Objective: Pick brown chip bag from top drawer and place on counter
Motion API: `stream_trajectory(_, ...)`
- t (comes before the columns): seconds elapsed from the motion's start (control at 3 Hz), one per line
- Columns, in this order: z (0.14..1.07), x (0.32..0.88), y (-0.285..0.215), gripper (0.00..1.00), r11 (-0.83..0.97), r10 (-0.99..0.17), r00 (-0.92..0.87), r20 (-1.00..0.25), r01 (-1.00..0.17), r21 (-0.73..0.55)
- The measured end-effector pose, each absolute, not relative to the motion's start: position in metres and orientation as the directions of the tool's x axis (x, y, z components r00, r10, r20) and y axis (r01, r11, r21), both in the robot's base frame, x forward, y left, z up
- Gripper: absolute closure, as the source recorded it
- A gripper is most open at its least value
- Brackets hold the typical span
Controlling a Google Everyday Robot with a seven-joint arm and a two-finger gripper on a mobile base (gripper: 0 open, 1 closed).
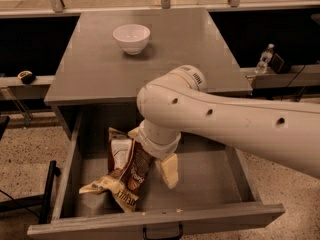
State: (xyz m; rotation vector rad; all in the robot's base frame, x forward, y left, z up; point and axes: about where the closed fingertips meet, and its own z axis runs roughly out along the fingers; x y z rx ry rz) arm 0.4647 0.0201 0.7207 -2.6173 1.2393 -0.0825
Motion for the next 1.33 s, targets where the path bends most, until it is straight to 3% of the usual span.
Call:
stream_trajectory(0.67,0.706,0.461,0.024,0.0,-0.679,-0.696,0.714,-0.076,-0.689,-0.254)
stream_trajectory(1.33,0.641,0.44,0.066,0.42,-0.842,-0.487,0.862,-0.137,-0.506,-0.19)
